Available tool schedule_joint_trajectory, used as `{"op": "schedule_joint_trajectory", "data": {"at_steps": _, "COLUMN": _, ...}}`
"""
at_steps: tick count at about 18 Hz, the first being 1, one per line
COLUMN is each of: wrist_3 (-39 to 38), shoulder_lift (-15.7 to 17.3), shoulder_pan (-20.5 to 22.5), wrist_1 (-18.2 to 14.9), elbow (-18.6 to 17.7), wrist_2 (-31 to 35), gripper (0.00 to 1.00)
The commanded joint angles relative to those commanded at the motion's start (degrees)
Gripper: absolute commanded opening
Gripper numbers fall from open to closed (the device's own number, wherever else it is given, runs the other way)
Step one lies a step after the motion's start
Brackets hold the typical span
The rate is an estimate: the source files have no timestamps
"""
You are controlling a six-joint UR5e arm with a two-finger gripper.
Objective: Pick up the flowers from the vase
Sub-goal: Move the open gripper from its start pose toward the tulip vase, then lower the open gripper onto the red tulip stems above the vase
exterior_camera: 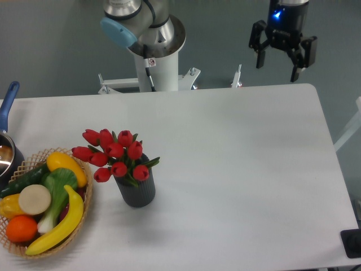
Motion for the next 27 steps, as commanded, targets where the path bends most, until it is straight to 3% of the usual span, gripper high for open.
{"op": "schedule_joint_trajectory", "data": {"at_steps": 6, "wrist_3": -0.17, "shoulder_lift": -0.18, "shoulder_pan": -0.09, "wrist_1": 0.96, "elbow": -0.35, "wrist_2": -3.6, "gripper": 1.0}}
{"op": "schedule_joint_trajectory", "data": {"at_steps": 11, "wrist_3": -0.26, "shoulder_lift": -0.35, "shoulder_pan": -0.44, "wrist_1": 9.75, "elbow": -5.97, "wrist_2": -7.1, "gripper": 1.0}}
{"op": "schedule_joint_trajectory", "data": {"at_steps": 17, "wrist_3": -11.94, "shoulder_lift": -0.7, "shoulder_pan": -1.14, "wrist_1": 9.93, "elbow": -6.86, "wrist_2": -10.72, "gripper": 1.0}}
{"op": "schedule_joint_trajectory", "data": {"at_steps": 20, "wrist_3": -13.27, "shoulder_lift": -0.88, "shoulder_pan": -2.19, "wrist_1": 9.84, "elbow": -8.34, "wrist_2": -13.79, "gripper": 1.0}}
{"op": "schedule_joint_trajectory", "data": {"at_steps": 27, "wrist_3": -21.09, "shoulder_lift": -2.19, "shoulder_pan": -8.51, "wrist_1": 9.84, "elbow": -11.25, "wrist_2": -19.25, "gripper": 1.0}}
